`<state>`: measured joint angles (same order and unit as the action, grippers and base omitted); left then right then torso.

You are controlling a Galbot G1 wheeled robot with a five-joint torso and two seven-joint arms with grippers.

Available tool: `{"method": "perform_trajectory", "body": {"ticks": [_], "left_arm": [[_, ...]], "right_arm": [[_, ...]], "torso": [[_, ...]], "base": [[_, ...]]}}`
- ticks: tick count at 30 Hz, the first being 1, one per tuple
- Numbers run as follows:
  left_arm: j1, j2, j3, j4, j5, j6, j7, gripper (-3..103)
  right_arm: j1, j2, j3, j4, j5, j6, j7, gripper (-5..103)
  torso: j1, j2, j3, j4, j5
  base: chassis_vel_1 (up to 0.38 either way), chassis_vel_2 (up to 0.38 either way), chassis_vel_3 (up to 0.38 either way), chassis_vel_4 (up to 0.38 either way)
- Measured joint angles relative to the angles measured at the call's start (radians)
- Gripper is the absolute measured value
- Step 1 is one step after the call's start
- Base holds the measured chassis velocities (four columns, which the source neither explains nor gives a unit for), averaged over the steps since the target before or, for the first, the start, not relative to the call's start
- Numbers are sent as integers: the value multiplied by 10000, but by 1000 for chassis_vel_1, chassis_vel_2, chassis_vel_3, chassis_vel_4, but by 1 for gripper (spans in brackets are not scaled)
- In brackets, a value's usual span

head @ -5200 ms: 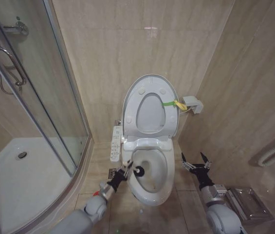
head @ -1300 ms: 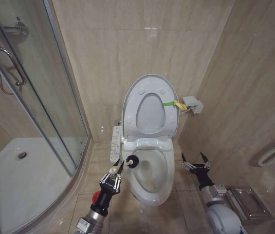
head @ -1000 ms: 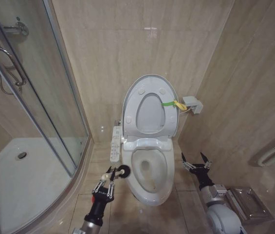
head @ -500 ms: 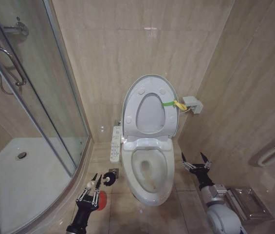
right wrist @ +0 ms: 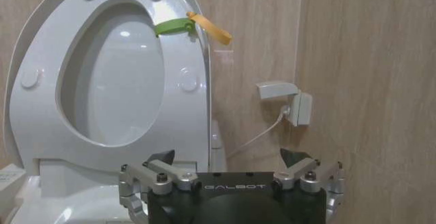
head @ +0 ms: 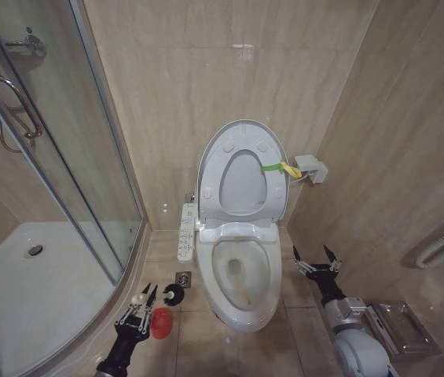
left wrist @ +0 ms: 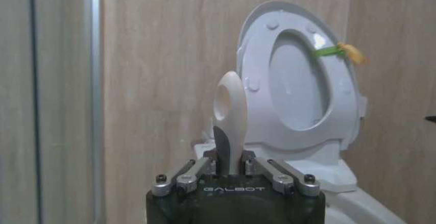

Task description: Open the toilet lid, clean the toilet bowl with a toilet brush, close the toilet lid, and flush.

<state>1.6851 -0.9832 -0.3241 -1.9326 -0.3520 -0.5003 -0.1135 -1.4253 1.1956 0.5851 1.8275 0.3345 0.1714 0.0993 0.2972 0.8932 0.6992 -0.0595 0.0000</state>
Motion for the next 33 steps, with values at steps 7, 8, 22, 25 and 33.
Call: {"method": "perform_trajectory", "body": {"ticks": [7, 8, 22, 25, 33], "left_arm": [[30, -132, -293, 773, -221, -252, 72, 19], [-21, -165, -330, 976, -293, -321, 104, 19], [-1432, -368, -380, 3380, -1400, -745, 309, 19], [-1638, -403, -312, 3595, -1521, -745, 314, 19], [-2481, -544, 151, 4364, -1933, -874, 492, 19]], "right_arm": [[0, 0, 1, 0, 0, 0, 0, 100], [0, 0, 1, 0, 0, 0, 0, 100], [0, 0, 0, 0, 0, 0, 0, 100], [-1, 0, 1, 0, 0, 0, 0, 100], [0, 0, 0, 0, 0, 0, 0, 100]], "torso": [[0, 0, 0, 1, 0], [-1, 0, 0, 1, 0], [0, -1, 0, 0, 0], [0, -1, 0, 0, -1], [0, -1, 0, 0, 0]], "base": [[0, 0, 0, 0], [0, 0, 0, 0], [0, 0, 0, 0], [0, 0, 0, 0], [0, 0, 0, 0]]}}
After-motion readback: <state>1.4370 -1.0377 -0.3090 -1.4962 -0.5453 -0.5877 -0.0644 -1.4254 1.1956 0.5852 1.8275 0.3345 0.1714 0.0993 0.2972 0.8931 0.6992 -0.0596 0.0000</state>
